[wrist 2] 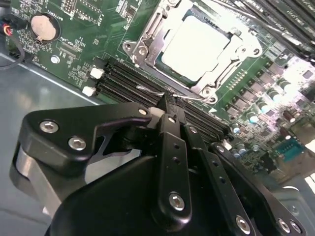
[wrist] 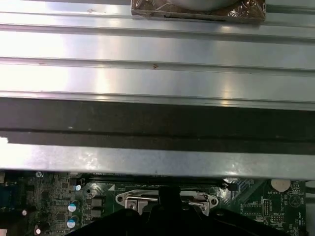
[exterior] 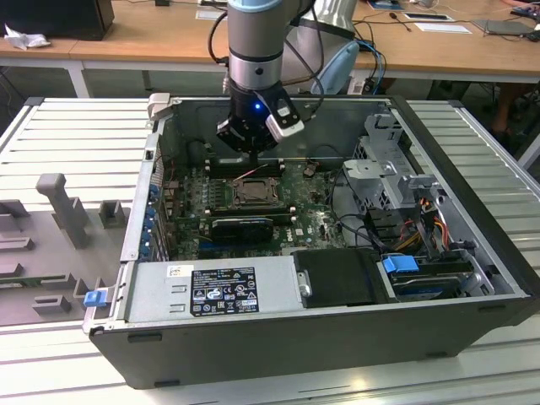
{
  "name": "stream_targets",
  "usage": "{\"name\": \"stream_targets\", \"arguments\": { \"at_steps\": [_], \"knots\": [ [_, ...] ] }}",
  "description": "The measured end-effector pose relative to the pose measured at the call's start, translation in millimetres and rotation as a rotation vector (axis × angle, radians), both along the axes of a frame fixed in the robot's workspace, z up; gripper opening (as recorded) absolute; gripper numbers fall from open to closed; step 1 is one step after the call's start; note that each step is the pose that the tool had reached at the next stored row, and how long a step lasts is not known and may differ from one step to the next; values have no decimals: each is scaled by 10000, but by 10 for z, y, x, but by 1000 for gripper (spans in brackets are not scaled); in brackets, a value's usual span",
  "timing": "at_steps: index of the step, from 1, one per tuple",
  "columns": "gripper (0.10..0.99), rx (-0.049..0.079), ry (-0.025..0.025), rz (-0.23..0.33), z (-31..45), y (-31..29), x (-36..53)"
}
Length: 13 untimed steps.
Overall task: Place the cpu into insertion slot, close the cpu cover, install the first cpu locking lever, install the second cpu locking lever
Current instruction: 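Install the first cpu locking lever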
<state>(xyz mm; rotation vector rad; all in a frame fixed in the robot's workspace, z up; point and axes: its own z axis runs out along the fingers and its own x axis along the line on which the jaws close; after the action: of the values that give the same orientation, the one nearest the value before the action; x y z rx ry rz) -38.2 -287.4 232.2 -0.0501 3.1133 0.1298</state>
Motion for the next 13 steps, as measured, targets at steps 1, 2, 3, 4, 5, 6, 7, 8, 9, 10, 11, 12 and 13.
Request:
{"name": "stream_targets", "arguments": {
  "at_steps": [1,2,3,4,5,6,7,8,9,10,11,12,13],
  "knots": [
    [106,0,1,5,-11,12,6],
    [106,1,0,8,-21,22,15],
    [106,1,1,8,-32,35,27],
    [106,1,0,9,-41,44,35],
    [106,3,-2,12,-56,54,51],
    [106,2,-1,16,-71,60,73],
    [106,1,0,20,-87,62,102],
    [106,2,0,22,-100,62,133],
    [106,1,-1,46,-116,61,145],
    [106,0,0,91,-120,57,144],
    [106,0,0,158,-124,54,144],
    [106,0,0,235,-129,52,145],
    [106,1,0,300,-133,49,145]
  ]
}}
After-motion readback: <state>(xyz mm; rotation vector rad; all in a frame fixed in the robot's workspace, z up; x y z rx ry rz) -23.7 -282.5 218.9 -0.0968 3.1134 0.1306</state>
